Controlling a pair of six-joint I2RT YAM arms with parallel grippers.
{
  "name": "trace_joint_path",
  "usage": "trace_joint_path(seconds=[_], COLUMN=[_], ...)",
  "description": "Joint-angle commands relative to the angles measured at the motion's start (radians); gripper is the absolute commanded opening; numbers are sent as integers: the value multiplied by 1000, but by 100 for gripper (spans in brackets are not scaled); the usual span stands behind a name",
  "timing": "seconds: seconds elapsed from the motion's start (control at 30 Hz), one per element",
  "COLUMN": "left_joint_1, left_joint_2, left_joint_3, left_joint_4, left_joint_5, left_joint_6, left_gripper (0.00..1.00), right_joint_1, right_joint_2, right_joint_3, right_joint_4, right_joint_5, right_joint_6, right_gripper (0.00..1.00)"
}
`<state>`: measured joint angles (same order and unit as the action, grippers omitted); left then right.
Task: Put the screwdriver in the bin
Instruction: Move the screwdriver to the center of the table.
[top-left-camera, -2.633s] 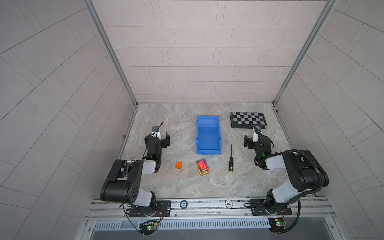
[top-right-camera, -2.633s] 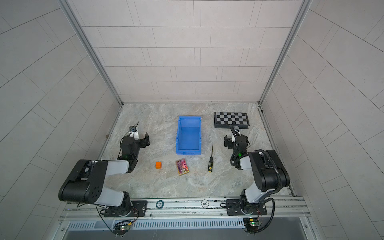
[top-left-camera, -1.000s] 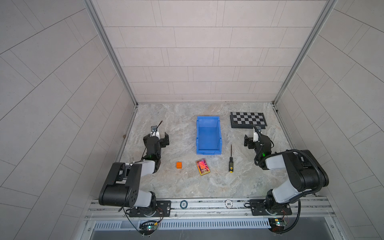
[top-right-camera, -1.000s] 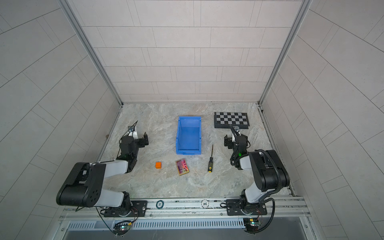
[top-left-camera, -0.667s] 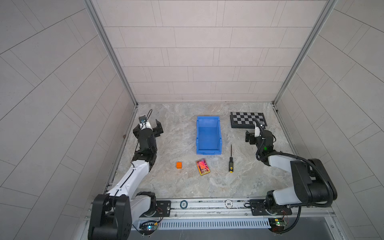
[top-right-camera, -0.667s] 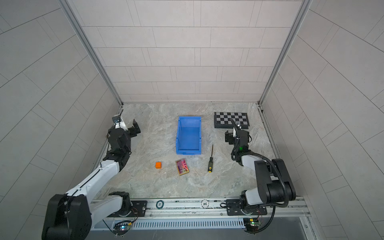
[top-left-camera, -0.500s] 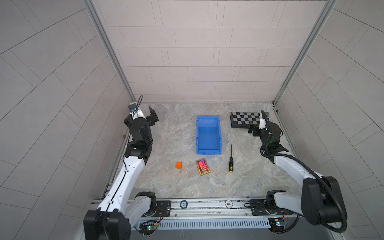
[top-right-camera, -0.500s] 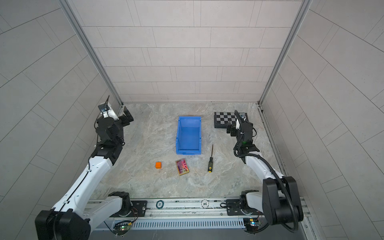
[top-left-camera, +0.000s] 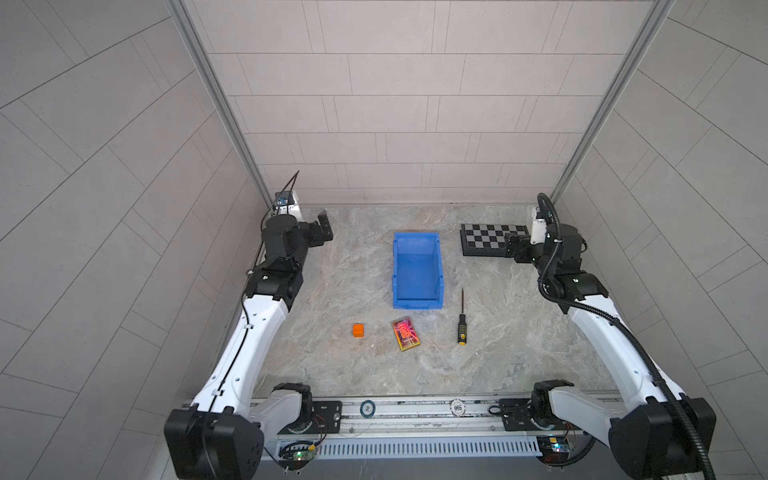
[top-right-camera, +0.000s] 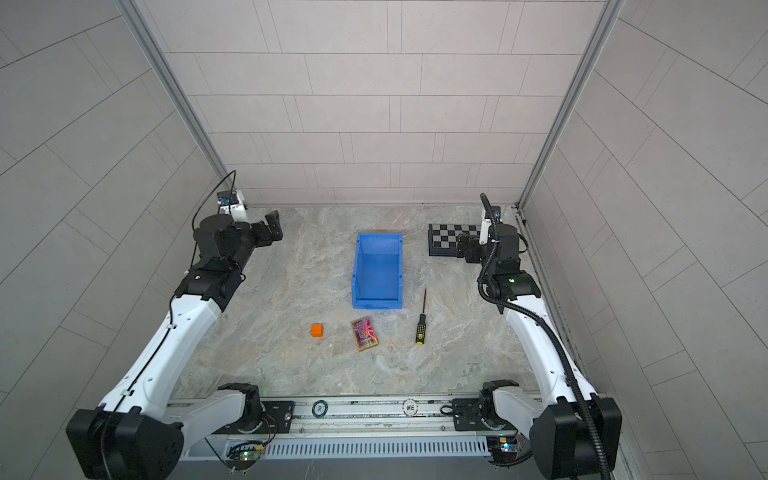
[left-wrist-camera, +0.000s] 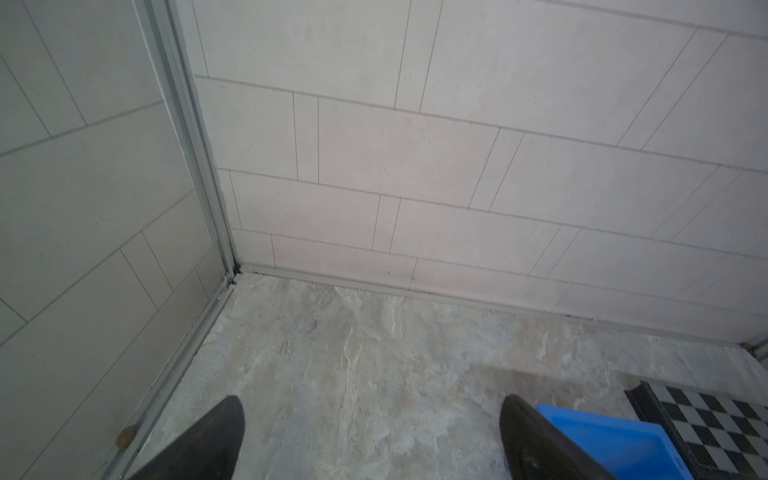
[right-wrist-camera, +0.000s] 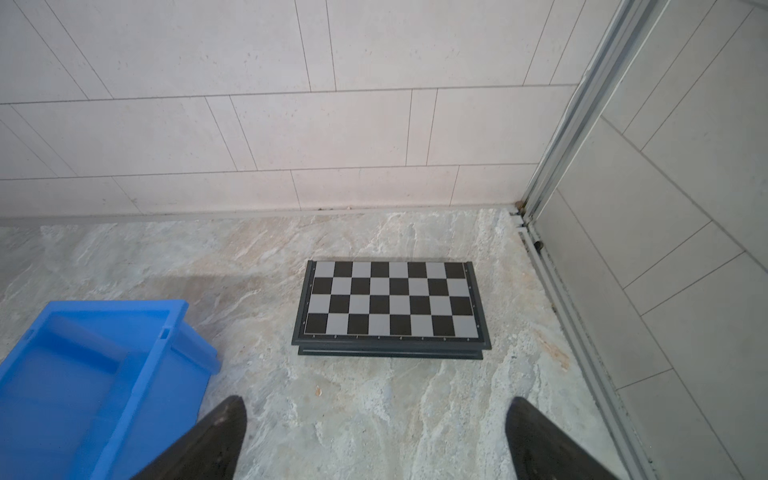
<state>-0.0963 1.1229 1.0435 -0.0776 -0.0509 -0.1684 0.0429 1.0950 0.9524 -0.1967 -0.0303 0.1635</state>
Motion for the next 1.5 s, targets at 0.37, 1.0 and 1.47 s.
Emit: trace_joint_path(seconds=[0.37, 1.0, 1.47], left_joint_1=[-95, -266, -267], left_joint_2=[90, 142, 154], left_joint_3=[39, 73, 66], left_joint_4=[-88, -147, -145], left_joint_5=[26, 316, 284], left_joint_6=[-29, -40, -40], left_gripper=[100, 99, 99], right_joint_1=[14, 417, 567], right_joint_2=[-52, 116, 210], right_joint_3=[-63, -14, -160], right_joint_4=[-12, -229, -279], right_joint_5=[-68, 187, 216], right_joint_6=[62, 338, 557], right_gripper=[99, 99, 88])
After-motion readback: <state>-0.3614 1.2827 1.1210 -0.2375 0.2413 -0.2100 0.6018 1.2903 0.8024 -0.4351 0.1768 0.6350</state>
